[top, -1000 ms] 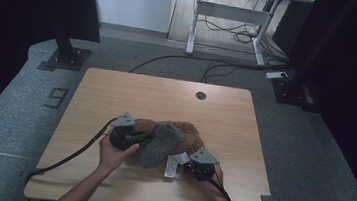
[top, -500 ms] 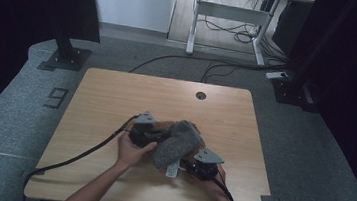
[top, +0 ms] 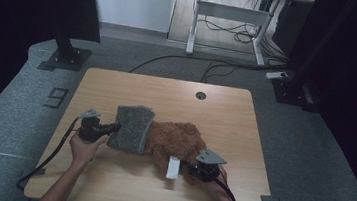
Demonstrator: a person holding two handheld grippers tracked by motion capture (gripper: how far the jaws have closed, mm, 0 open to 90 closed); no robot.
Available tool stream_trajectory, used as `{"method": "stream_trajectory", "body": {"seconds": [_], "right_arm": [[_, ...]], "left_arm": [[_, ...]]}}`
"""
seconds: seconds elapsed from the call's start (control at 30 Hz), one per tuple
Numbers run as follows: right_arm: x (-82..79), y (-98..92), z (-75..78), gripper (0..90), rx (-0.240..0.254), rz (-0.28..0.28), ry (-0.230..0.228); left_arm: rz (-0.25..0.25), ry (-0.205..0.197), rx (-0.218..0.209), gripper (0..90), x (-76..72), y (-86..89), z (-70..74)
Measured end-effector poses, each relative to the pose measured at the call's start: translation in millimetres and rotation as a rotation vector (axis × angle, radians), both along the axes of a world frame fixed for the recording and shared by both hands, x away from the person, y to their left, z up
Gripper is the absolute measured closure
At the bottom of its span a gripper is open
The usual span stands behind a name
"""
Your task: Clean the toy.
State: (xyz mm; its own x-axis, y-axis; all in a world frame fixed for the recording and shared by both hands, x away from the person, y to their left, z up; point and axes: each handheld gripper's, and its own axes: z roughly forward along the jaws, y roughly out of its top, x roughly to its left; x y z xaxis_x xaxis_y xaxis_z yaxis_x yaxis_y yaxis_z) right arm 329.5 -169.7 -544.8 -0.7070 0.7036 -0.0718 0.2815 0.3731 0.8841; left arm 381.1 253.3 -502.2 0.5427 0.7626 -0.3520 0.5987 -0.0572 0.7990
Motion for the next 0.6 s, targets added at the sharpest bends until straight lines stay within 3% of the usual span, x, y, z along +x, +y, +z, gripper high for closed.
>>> {"method": "stream_trajectory", "body": {"seconds": [0.07,0.2,0.3,0.37,0.47,0.6], "right_arm": [[0.0,0.2,0.0,57.2,0.002,-0.003,0.002],[0.4,0.1,0.1,57.2,0.003,-0.003,0.005],[0.8,0.3,0.1,57.2,0.005,-0.003,0.006],[1.1,0.6,0.0,57.2,0.01,-0.003,0.006],[1.3,0.6,-0.2,57.2,0.011,-0.003,0.007],[1.2,0.7,-0.2,57.1,0.013,-0.005,0.01]], "left_arm": [[0.008,-0.023,-0.017,86.7,-2.4,1.0,8.3],[-0.02,-0.112,-0.048,86.8,-6.6,-10.7,46.4],[-0.074,-0.166,-0.051,86.7,-6.3,-35.8,73.4],[-0.118,-0.182,-0.026,86.7,-2.7,-60.0,83.2],[-0.188,-0.155,0.005,86.6,6.8,-101.8,83.5],[-0.285,-0.098,0.039,86.6,13.8,-158.6,64.6]]}}
